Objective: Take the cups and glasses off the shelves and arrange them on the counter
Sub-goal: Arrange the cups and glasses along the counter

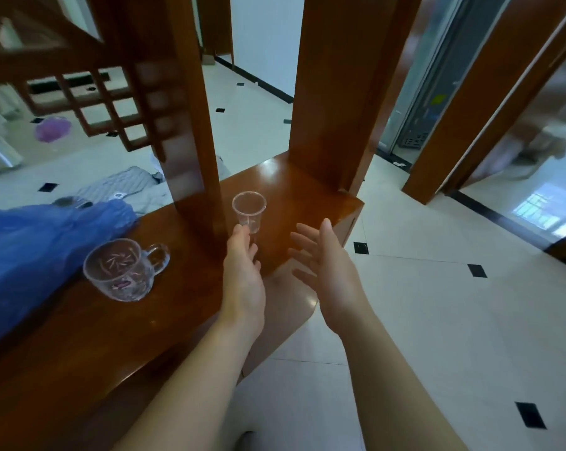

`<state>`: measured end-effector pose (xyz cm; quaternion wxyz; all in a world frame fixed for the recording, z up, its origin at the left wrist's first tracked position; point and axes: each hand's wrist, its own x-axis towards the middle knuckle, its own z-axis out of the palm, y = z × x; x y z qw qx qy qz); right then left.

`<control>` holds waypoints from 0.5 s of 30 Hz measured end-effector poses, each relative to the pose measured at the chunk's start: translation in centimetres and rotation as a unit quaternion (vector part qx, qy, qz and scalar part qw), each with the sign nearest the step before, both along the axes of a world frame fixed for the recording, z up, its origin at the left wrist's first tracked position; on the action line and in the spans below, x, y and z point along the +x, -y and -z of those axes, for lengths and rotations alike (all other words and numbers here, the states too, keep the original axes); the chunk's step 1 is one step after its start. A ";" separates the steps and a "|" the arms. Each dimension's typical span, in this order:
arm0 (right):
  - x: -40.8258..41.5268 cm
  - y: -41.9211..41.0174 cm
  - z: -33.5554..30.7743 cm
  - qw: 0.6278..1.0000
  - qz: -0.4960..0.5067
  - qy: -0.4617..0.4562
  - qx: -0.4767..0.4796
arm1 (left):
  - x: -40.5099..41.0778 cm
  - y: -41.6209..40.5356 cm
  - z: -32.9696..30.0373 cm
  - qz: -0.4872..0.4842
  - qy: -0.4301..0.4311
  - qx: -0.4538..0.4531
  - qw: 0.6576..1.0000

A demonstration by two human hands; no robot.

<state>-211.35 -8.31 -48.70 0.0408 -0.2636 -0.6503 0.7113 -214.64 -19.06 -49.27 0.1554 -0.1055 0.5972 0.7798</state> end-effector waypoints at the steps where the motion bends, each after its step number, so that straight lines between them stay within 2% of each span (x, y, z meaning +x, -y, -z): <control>1: -0.9 -0.4 0.1 1.000 -0.007 0.001 -0.002 | -0.6 -0.3 0.0 -0.005 0.010 0.013 1.000; 8: -7.8 -3.3 1.5 0.996 -0.086 0.015 -0.015 | -5.1 -3.0 0.8 -0.111 0.035 0.040 0.992; 15: -12.8 -6.0 3.5 0.973 -0.226 0.022 -0.047 | -8.1 -5.9 1.5 -0.246 0.028 -0.014 0.969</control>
